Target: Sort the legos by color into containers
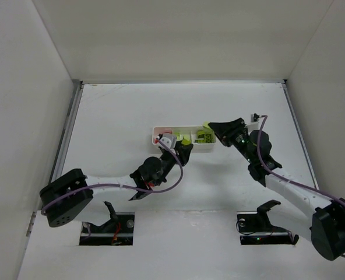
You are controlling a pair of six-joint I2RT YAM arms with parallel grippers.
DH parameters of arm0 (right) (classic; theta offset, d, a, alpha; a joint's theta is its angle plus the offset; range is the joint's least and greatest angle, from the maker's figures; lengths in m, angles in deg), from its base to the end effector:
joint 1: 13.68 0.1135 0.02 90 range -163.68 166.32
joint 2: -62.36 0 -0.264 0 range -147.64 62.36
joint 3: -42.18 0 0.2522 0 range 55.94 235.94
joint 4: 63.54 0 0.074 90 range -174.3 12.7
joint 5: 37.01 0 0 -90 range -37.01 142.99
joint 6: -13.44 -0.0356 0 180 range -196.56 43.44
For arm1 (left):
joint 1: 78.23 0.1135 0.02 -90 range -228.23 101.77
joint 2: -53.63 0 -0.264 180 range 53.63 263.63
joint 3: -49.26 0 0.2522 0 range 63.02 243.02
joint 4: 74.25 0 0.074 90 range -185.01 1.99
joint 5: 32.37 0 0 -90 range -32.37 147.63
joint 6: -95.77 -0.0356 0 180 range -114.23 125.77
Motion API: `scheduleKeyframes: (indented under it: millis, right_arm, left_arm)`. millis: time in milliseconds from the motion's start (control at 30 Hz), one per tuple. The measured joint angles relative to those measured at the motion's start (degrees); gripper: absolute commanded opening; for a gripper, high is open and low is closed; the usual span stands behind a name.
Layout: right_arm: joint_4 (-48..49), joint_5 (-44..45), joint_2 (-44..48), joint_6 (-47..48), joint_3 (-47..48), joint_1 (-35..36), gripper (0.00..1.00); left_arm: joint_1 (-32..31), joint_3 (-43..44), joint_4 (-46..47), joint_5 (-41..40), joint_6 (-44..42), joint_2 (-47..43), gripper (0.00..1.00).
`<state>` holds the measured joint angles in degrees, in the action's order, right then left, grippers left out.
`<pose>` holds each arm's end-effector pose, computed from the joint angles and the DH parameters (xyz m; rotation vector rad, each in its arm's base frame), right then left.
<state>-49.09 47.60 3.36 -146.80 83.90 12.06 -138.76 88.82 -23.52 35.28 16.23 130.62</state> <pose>0.2095 0.1047 0.2595 0.6072 1.6972 1.3302 0.1421 -0.2240 0.2420 0.2674 1.3738 -0.7782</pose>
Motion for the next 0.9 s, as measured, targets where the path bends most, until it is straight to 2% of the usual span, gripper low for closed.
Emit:
scheduleKeyframes:
  millis: [167,300,467,567,900]
  right_arm:
    - [-0.4,1.5,-2.0,3.0,0.0,-0.5,0.32]
    - [-2.6,3.0,-9.9,6.2,1.6,1.7,0.33]
    - [-5.9,4.7,-21.1,9.9,8.6,5.3,0.33]
    - [-6.9,5.4,-26.6,11.6,14.1,6.6,0.34]
    - [-8.7,8.4,-39.0,13.1,24.7,8.5,0.47]
  left_arm:
    - [1.5,-6.8,-3.1,-1.0,2.6,-7.8,0.18]
    - [2.6,-9.6,-6.1,-1.9,4.8,-13.9,0.18]
    - [3.1,-11.2,-7.9,-2.7,6.9,-20.0,0.19]
    - [3.5,-12.0,-8.8,-3.0,7.8,-21.9,0.20]
    - [4.4,-13.8,-11.0,-3.2,10.0,-23.6,0.20]
